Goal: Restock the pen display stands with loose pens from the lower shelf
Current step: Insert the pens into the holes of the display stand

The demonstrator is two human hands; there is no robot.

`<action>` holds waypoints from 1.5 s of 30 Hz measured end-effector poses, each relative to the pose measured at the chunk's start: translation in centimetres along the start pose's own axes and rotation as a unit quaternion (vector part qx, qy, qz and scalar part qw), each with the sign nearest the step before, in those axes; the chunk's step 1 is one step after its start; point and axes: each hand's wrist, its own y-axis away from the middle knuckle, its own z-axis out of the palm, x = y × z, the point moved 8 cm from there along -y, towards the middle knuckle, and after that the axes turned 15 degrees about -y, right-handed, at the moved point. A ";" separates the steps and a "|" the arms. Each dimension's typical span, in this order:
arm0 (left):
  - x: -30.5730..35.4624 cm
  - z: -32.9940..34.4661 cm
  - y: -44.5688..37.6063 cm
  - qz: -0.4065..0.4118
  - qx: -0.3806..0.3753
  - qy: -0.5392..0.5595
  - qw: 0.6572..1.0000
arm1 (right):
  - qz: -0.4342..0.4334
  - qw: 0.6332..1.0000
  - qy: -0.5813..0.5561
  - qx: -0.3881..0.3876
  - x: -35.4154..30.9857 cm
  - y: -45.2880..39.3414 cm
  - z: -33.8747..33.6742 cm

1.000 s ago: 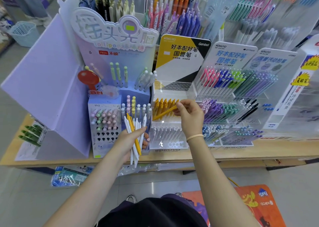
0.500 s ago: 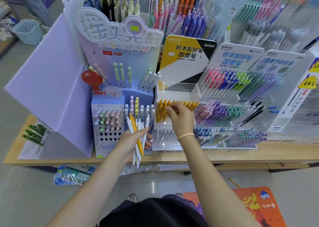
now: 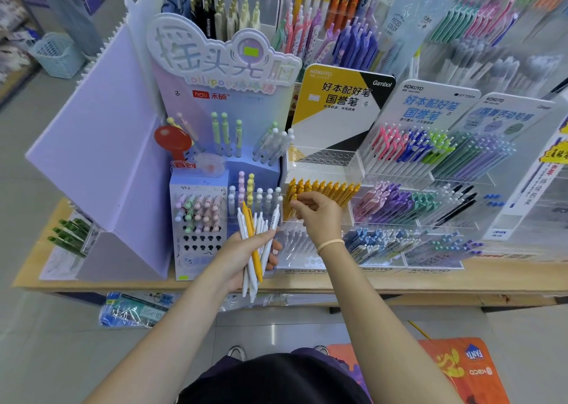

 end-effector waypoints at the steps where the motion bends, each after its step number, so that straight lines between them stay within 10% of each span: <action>1: 0.0 0.0 0.1 -0.002 -0.010 -0.007 1.000 | -0.006 1.000 0.000 0.006 -0.4 0.2 -0.2; 12: -0.1 3.7 0.8 -0.007 -0.188 -0.124 0.974 | 0.146 0.961 -0.140 -0.187 -1.6 3.6 2.1; 22: -0.3 4.0 -0.7 0.009 -0.125 -0.112 0.986 | 0.144 0.943 -0.297 -0.033 -1.0 3.0 -2.4; 28: -0.3 4.2 -1.0 0.021 -0.127 -0.121 0.984 | 0.122 0.950 -0.274 -0.090 -1.7 2.8 -2.2; 35: -1.0 2.1 -2.0 0.009 -0.025 -0.073 0.997 | 0.026 0.947 -0.301 0.107 -2.8 1.8 -6.3; 45: -1.1 0.6 -1.9 0.015 0.027 -0.039 0.999 | -0.037 0.949 -0.253 0.184 -2.6 1.6 -7.6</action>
